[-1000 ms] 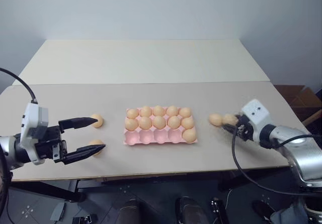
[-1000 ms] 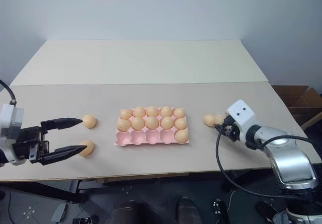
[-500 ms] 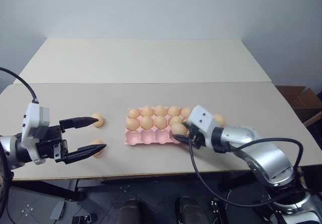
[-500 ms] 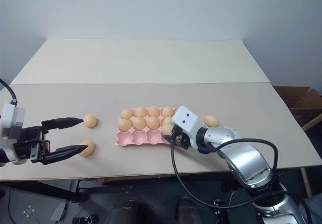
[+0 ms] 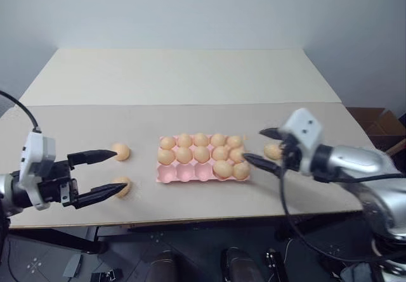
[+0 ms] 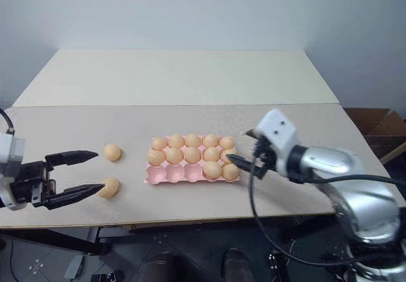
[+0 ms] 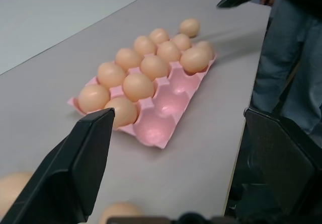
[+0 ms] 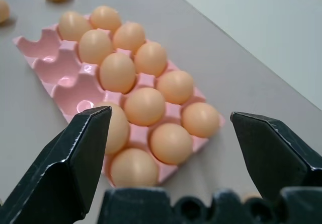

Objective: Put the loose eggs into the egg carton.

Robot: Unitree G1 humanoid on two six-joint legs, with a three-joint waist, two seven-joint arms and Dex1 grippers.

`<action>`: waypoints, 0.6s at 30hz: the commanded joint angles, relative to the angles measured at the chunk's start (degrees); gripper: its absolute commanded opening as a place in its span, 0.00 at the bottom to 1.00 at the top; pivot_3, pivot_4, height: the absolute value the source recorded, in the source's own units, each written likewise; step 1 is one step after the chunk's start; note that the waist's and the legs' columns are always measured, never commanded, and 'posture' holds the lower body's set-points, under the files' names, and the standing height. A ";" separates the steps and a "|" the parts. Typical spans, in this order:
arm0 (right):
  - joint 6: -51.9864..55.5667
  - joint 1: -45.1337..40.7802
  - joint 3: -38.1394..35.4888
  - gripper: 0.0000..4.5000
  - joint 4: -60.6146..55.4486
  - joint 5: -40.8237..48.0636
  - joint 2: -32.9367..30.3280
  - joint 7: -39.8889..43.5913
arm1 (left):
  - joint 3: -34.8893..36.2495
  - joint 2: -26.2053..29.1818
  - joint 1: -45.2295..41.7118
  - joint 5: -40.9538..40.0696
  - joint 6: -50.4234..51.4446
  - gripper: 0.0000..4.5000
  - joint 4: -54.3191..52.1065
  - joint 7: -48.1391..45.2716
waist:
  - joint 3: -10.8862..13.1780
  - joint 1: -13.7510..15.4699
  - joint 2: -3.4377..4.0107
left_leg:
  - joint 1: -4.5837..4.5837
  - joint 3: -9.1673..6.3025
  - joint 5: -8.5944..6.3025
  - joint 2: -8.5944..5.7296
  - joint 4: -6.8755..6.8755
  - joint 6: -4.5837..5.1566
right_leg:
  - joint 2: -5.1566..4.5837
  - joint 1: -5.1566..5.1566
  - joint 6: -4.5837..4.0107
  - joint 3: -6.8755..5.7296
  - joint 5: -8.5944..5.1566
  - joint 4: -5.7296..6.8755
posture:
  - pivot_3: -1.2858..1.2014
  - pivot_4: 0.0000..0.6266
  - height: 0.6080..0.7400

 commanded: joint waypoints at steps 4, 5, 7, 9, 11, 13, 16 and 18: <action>-19.51 13.00 -13.56 0.99 10.79 -0.65 -5.06 15.96 | 3.80 1.00 1.17 1.16 -1.60 1.00 5.34 -2.40 | 0.00 0.09 0.00 | 0.12 0.02 0.01 0.00 0.00 0.00 | 0.01 0.11 0.05 0.01 -0.15 0.01 | 0.52 0.24 1.00; -22.42 14.65 -13.74 0.99 12.66 -1.97 -5.39 16.84 | 3.63 1.05 1.36 1.87 -2.14 1.00 6.02 -2.66 | 0.00 0.03 0.00 | 0.24 0.02 0.01 0.01 0.01 0.00 | 0.02 0.23 0.21 0.01 -0.27 0.01 | 0.52 0.24 1.00; -24.70 16.18 -13.20 0.99 15.55 -3.54 -5.54 16.54 | 3.45 0.95 1.48 2.30 -2.51 1.00 6.49 -2.93 | 0.00 -0.16 0.00 | 0.36 0.06 0.01 0.04 0.01 0.00 | 0.02 0.29 0.24 0.03 -0.29 0.02 | 0.52 0.24 1.00; -26.54 16.66 -12.16 0.99 16.93 -4.98 -5.62 15.97 | 3.55 0.76 1.45 2.02 -2.26 1.00 6.25 -2.91 | 0.00 -0.32 0.00 | 0.37 0.07 0.01 0.06 0.01 0.00 | 0.01 0.27 0.23 0.05 -0.28 0.06 | 0.52 0.24 1.00; -27.12 16.48 -11.79 0.99 17.48 -4.62 -5.01 15.65 | 3.64 0.65 1.39 1.91 -2.12 1.00 5.98 -2.82 | 0.00 -0.48 0.01 | 0.37 0.07 0.01 0.06 0.01 0.00 | 0.01 0.26 0.23 0.06 -0.28 0.08 | 0.52 0.24 1.00; -27.12 15.35 -10.08 0.99 18.53 -5.50 -4.64 14.12 | 3.56 0.61 1.30 1.97 -2.14 1.00 5.70 -2.63 | 0.00 -0.56 0.01 | 0.33 0.07 0.01 0.08 0.01 0.00 | 0.03 0.23 0.22 0.05 -0.28 0.08 | 0.52 0.24 1.00; -25.40 12.10 -5.34 0.99 20.22 -8.32 -4.04 10.22 | 3.33 0.74 0.82 1.77 -2.02 1.00 5.43 -2.52 | 0.00 -0.65 0.01 | 0.31 0.09 0.00 0.07 0.01 -0.01 | 0.02 0.21 0.06 0.07 -0.18 0.07 | 0.52 0.24 1.00; -24.18 7.31 0.04 0.99 23.51 -11.74 -1.75 5.79 | 2.73 0.84 -0.05 1.67 -2.00 1.00 5.44 -2.36 | 0.00 -0.78 0.00 | 0.32 0.10 0.01 0.07 0.01 -0.01 | 0.01 0.21 0.05 0.07 -0.18 0.07 | 0.52 0.24 1.00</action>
